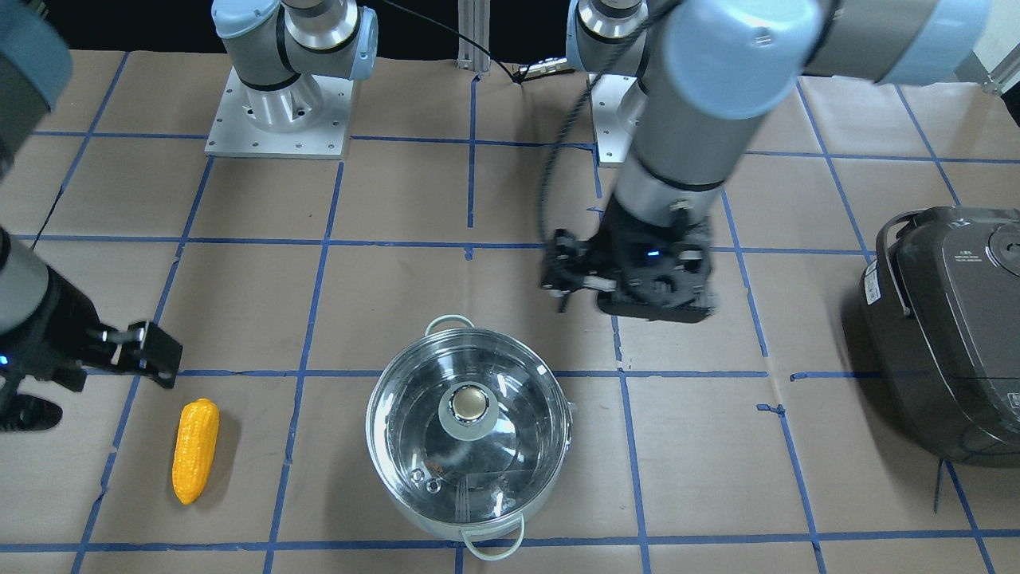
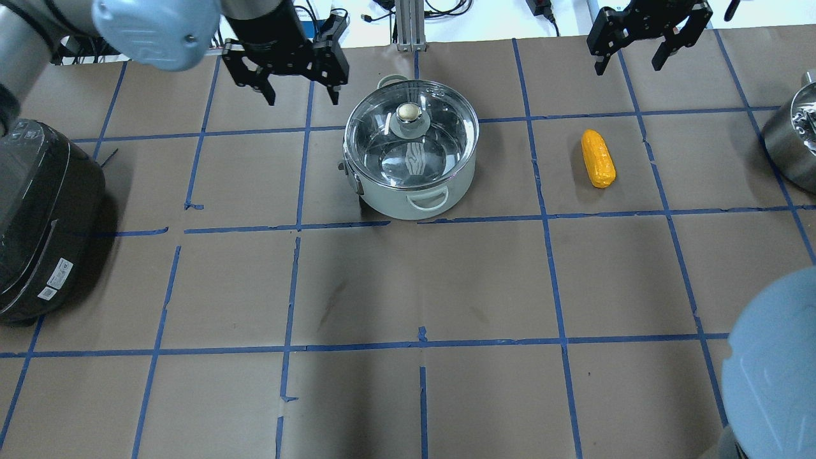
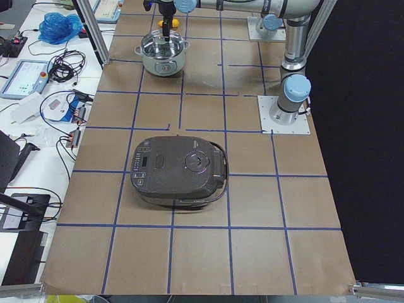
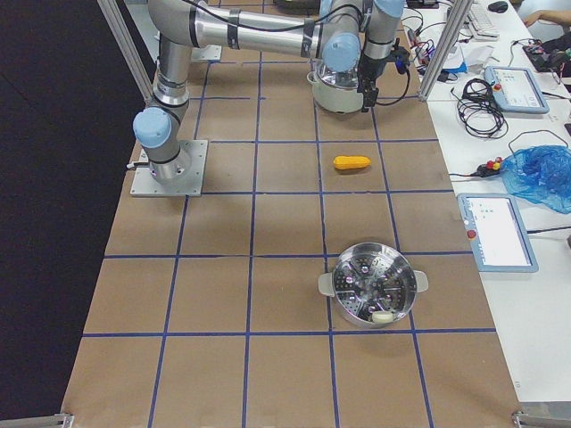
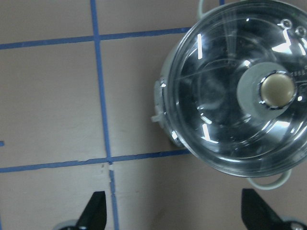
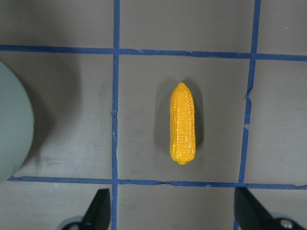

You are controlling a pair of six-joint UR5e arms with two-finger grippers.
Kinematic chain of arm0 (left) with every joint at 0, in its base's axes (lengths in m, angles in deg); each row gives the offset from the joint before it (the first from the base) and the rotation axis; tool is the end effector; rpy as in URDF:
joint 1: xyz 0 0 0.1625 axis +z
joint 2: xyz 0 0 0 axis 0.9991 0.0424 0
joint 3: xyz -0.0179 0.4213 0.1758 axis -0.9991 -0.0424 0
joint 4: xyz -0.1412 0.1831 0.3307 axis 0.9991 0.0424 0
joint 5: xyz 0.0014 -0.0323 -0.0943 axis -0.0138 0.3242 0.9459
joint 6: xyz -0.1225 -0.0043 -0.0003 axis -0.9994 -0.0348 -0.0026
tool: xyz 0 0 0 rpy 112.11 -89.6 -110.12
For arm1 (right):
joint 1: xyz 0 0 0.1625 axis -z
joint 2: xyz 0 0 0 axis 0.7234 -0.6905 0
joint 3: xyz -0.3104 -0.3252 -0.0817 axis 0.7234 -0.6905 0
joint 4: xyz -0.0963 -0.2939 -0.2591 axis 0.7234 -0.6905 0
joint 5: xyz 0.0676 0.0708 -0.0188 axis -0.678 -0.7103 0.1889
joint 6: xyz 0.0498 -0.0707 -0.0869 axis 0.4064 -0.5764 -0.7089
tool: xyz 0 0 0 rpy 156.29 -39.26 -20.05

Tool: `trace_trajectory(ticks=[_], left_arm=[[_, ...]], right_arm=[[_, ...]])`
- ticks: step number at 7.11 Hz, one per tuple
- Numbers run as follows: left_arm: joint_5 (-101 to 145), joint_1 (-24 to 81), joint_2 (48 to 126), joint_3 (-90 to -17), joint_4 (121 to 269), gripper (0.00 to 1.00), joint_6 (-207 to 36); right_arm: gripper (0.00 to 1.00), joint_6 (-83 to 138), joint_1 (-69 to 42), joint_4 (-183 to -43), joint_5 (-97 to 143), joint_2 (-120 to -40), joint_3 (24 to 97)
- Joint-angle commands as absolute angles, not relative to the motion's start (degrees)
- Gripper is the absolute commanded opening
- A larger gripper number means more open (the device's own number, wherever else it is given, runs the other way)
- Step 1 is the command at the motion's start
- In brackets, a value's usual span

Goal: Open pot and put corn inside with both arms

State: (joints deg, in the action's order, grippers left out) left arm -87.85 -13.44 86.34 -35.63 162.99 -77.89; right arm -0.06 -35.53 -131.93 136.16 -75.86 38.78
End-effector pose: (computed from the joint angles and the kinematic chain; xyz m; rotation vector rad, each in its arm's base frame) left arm -0.2561 -0.5991 0.4644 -0.1047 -3.0982 0.0988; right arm 0.0376 -0.6795 0.4172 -0.0709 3.1396 0.0024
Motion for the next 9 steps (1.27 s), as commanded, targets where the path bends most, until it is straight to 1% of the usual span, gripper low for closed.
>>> trace_trajectory(ticks=[1, 2, 4, 7, 8, 9], left_arm=[[-87.86, -19.82, 93.61, -32.95, 154.83, 1.00, -86.05], [-87.69, -20.18, 96.60, -32.95, 150.78, 1.00, -88.60], [-87.69, -20.36, 100.40, -32.60, 148.63, 1.00, -89.06], [-87.69, -20.36, 100.50, -32.51, 148.37, 1.00, -88.63], [-87.69, -20.36, 100.06, -32.51, 146.97, 0.88, -88.62], [-87.60, -20.45, 99.54, -32.51, 146.96, 0.45, -88.88]], right_arm=[[0.91, -0.84, -34.44, -143.31, 135.95, -67.56, 41.85], [0.90, -1.63, -34.35, -148.42, 135.77, -64.38, 43.51], [0.89, -1.81, -34.00, -150.22, 135.95, -63.73, 48.95], [0.87, -3.93, -31.45, -150.40, 135.69, -63.91, 51.52], [0.87, -3.49, -31.45, -150.49, 135.51, -63.91, 51.96], [0.86, -3.48, -31.45, -150.49, 135.42, -63.83, 52.32]])
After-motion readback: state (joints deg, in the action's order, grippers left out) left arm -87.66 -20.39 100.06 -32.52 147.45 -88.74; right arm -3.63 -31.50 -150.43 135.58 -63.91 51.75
